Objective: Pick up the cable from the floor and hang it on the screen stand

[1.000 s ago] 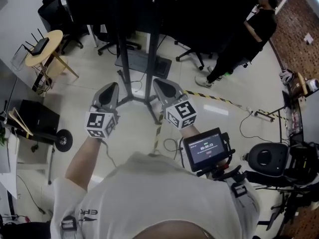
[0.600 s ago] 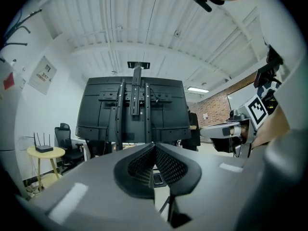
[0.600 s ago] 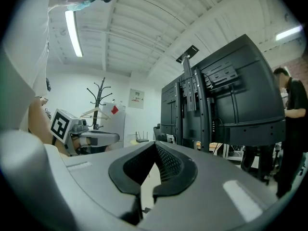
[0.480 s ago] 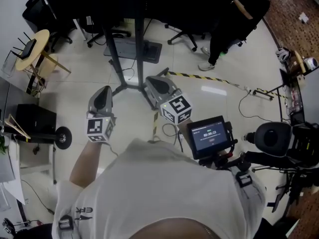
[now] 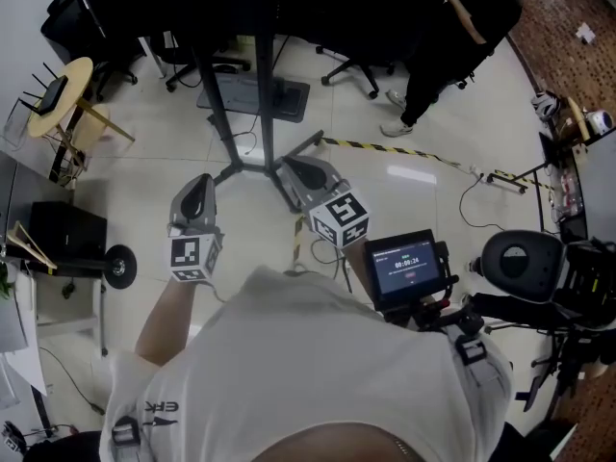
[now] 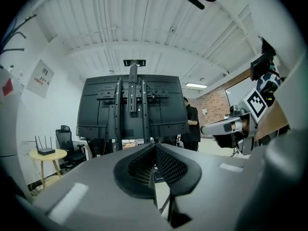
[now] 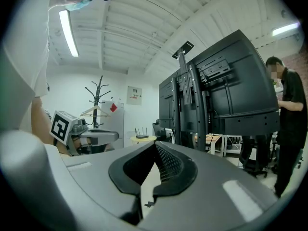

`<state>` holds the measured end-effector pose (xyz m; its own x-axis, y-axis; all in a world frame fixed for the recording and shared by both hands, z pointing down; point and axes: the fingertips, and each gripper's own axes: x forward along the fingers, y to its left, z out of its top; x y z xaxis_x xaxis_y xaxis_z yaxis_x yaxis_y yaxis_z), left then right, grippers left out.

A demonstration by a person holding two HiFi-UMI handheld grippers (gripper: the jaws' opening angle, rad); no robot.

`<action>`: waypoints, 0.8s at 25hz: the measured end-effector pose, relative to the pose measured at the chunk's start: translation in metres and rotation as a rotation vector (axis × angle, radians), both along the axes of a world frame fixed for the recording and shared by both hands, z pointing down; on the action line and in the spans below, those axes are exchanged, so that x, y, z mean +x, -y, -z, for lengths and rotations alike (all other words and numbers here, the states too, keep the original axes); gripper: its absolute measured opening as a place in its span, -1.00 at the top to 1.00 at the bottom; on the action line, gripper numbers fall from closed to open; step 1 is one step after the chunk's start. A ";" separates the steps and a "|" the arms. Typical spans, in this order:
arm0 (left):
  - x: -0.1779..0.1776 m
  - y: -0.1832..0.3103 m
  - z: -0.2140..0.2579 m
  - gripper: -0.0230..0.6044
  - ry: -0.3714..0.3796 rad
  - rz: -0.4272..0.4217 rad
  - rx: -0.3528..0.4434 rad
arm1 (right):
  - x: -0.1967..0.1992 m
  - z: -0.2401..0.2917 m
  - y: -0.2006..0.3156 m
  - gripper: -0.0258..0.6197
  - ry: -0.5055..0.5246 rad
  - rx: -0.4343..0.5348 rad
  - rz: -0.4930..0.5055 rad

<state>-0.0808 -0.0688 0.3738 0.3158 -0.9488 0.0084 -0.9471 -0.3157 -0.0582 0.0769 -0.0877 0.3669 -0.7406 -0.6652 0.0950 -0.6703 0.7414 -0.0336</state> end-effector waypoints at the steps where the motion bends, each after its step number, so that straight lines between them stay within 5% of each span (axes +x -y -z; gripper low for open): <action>1: 0.002 -0.003 0.001 0.92 0.000 0.001 0.000 | 0.000 0.000 -0.002 0.88 0.000 0.000 0.003; 20: 0.002 0.002 0.000 0.92 -0.021 0.022 0.002 | -0.007 -0.001 0.007 0.88 0.005 -0.008 0.017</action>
<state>-0.0786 -0.0707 0.3740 0.2949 -0.9555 0.0002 -0.9548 -0.2947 -0.0391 0.0702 -0.0948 0.3676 -0.7526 -0.6514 0.0967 -0.6570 0.7526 -0.0434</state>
